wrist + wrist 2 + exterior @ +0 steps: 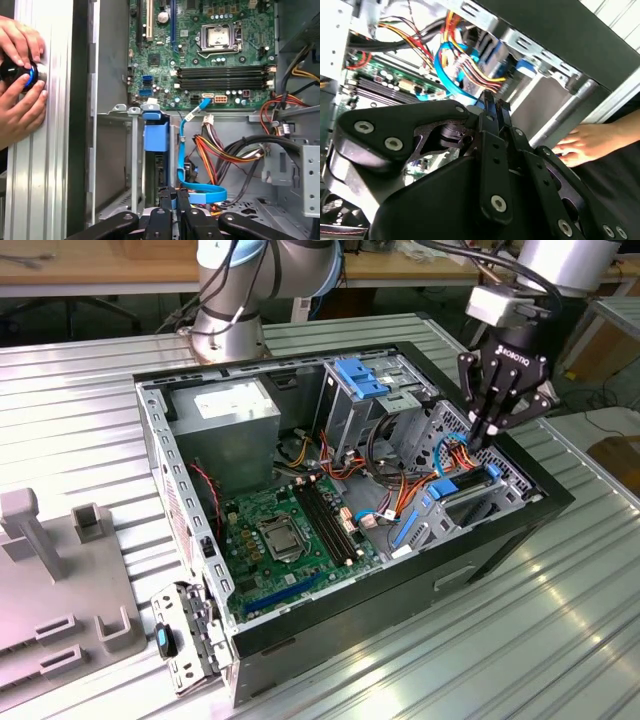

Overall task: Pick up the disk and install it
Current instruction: 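Insert the second disk wire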

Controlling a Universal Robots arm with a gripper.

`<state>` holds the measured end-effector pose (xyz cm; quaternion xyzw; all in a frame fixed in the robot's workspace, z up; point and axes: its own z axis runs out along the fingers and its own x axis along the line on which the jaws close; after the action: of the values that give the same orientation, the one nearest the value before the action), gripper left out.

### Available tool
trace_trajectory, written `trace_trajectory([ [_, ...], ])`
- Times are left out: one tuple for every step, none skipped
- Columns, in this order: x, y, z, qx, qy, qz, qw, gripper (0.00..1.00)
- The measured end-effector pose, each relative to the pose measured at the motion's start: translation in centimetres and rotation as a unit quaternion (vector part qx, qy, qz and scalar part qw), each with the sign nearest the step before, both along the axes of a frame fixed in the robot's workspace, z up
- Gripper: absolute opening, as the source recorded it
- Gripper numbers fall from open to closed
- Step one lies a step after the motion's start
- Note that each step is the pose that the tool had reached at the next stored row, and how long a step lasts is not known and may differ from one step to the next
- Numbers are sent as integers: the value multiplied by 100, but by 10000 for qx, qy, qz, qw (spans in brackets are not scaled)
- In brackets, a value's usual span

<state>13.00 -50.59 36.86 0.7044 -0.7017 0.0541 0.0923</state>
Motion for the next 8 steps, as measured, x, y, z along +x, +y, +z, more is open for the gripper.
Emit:
trace_trajectory([
  [-17,-31,0,0,-2,0,10000,16],
  [-37,-56,-1,2,-20,1,10000,16],
  [-44,-66,-1,2,-48,2,10000,16],
  [-52,-79,-4,3,-106,4,9999,16],
  [-65,-90,-9,6,-171,6,9999,16],
  [-97,-96,-12,19,-198,8,9998,16],
  [-124,-99,-14,42,-206,7,9998,16],
  [-146,-103,-18,74,-212,6,9997,16],
])
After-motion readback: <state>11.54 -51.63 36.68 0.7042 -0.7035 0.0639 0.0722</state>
